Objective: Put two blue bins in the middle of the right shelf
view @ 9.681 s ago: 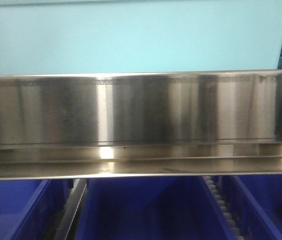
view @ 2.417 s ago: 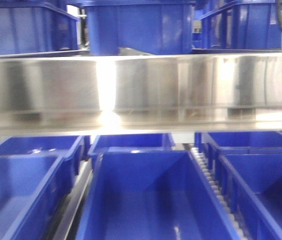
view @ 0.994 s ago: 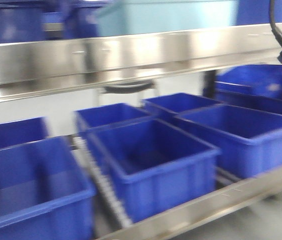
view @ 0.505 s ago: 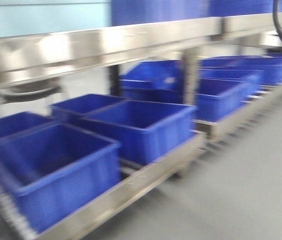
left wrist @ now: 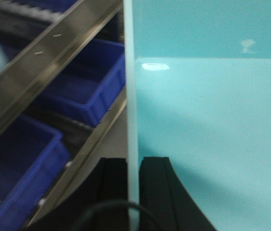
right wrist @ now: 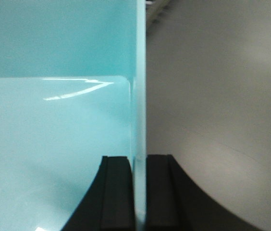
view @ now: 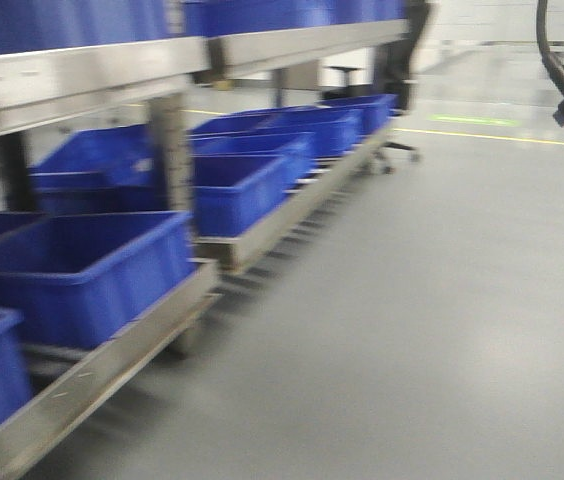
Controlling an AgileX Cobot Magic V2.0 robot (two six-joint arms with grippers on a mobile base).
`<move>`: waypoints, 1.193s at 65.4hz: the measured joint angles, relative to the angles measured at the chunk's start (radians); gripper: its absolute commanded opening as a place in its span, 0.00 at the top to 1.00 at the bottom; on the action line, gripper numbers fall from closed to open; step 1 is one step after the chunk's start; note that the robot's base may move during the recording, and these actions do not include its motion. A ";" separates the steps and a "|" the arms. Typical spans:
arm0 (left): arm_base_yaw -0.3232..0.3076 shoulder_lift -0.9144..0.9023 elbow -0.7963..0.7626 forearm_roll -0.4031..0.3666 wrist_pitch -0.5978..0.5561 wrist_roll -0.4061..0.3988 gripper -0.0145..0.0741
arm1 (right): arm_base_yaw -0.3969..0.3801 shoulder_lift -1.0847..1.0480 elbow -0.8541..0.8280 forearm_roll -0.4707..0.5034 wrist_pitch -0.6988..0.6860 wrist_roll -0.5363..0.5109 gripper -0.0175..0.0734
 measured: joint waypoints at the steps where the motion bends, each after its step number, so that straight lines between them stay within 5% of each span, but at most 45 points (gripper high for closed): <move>1: 0.000 0.000 0.000 0.000 0.000 0.000 0.96 | 0.000 0.000 0.000 0.000 0.000 0.000 0.99; 78: 0.000 0.000 0.000 0.000 -0.002 0.000 0.96 | 0.000 0.000 0.000 -0.002 0.000 0.000 0.99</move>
